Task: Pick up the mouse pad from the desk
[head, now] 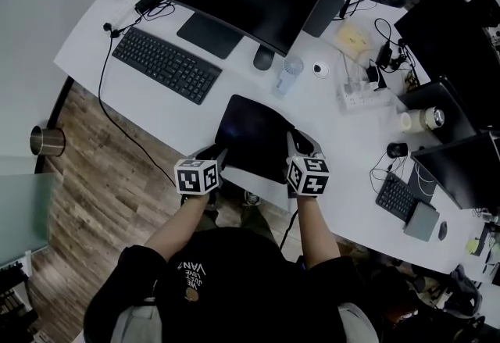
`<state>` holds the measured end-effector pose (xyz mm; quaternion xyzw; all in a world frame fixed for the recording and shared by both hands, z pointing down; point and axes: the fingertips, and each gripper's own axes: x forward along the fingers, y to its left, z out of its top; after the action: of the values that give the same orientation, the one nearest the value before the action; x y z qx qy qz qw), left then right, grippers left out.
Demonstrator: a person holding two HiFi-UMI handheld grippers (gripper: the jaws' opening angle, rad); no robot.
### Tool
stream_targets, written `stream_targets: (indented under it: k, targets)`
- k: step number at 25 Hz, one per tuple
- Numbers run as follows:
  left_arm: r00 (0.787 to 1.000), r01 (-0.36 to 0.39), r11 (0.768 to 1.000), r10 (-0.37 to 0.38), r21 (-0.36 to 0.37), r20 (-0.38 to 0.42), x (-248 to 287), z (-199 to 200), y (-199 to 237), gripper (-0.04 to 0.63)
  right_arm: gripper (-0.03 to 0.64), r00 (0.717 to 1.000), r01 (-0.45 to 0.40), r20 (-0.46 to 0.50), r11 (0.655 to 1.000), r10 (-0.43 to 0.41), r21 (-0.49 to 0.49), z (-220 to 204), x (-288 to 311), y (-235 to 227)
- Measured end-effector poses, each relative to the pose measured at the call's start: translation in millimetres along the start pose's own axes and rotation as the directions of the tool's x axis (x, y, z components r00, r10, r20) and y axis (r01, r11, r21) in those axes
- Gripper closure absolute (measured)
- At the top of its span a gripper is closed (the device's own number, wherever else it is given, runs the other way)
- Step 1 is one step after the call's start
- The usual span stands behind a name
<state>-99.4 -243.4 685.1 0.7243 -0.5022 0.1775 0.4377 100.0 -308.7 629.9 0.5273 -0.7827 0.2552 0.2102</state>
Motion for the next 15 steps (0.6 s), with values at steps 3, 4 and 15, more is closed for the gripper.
stream_targets:
  k: [3,4,15]
  targets:
    - [0.999,0.043,0.999,-0.042,-0.028,0.029,-3,7,0,0.499,0.566,1.0,0.03,0.005,1.0,-0.03,-0.006,2,-9,-3]
    - [0.998,0.057,0.998,-0.056,-0.025,0.037,-4,10,-1,0.508,0.567,0.999,0.041,0.006,0.999,-0.041,-0.004,3,-12,-4]
    - [0.979,0.181,0.983,-0.184,0.04,0.087,-30,32,-18,0.545,0.569,0.991,0.119,0.052,0.992,-0.12,0.032,8,-48,-1]
